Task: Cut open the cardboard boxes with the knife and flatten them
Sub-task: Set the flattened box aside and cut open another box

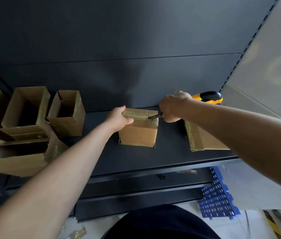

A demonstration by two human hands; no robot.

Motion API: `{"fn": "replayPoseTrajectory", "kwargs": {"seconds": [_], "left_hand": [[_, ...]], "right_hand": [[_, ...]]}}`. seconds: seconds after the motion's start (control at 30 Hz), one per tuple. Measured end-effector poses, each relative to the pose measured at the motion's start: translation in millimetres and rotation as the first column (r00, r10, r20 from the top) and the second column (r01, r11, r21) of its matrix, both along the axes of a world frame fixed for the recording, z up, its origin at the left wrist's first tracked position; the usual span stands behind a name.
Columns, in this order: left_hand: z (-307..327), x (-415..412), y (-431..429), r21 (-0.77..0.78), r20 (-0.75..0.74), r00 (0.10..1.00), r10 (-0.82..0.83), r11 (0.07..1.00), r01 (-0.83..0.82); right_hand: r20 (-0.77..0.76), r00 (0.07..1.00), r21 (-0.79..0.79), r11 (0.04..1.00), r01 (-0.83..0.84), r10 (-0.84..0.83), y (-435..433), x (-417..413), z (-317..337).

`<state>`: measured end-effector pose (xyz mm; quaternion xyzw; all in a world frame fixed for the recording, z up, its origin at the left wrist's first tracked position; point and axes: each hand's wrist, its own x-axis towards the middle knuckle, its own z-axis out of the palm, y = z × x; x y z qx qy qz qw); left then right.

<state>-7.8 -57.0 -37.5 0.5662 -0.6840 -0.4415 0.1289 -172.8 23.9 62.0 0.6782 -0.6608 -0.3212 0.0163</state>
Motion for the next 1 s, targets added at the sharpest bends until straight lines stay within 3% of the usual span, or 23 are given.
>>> {"fn": "replayPoseTrajectory", "kwargs": {"seconds": [0.13, 0.3, 0.43, 0.5, 0.6, 0.7, 0.73, 0.8, 0.87, 1.0], "left_hand": [[0, -1, -1, 0.038, -0.005, 1.000, -0.003, 0.999, 0.003], [0, 6, -4, 0.022, -0.023, 1.000, 0.010, 1.000, -0.010], [-3, 12, -4, -0.012, -0.048, 0.998, -0.034, 0.999, 0.033], [-1, 12, -4, -0.048, -0.057, 0.992, -0.111, 0.993, 0.108], [3, 8, 2, -0.110, -0.111, 0.986, -0.121, 0.988, 0.108], [9, -8, 18, -0.330, 0.109, 0.981, 0.158, 0.937, -0.114], [11, -13, 25, -0.337, 0.170, 0.961, 0.219, 0.929, -0.152], [14, -21, 35, -0.254, 0.224, 0.957, 0.184, 0.959, -0.125], [17, -26, 42, -0.174, 0.240, 0.966, 0.097, 0.983, -0.056], [21, -31, 51, -0.087, 0.515, 0.852, -0.096, 0.983, 0.164]], "right_hand": [[0.025, 0.992, 0.094, 0.988, 0.121, -0.124, 2, -8, 15], [-0.153, 0.958, 0.188, 0.945, 0.268, -0.241, 4, -18, 33], [0.157, 0.938, -0.050, 0.946, 0.319, -0.308, 4, -34, 19], [0.426, 0.813, -0.084, 0.878, 0.471, -0.396, -1, -35, 0], [0.780, 0.367, 0.141, 0.713, 0.687, -0.507, -10, -30, -32], [0.844, 0.013, 0.375, 0.608, 0.700, -0.536, -10, -21, -51], [0.826, -0.077, 0.452, 0.573, 0.684, -0.559, -10, -18, -53], [0.755, -0.155, 0.576, 0.531, 0.621, -0.638, -9, -15, -52], [0.697, -0.141, 0.638, 0.518, 0.570, -0.703, -9, -14, -49], [0.770, -0.151, 0.546, 0.519, 0.657, -0.620, -12, -12, -48]]}}
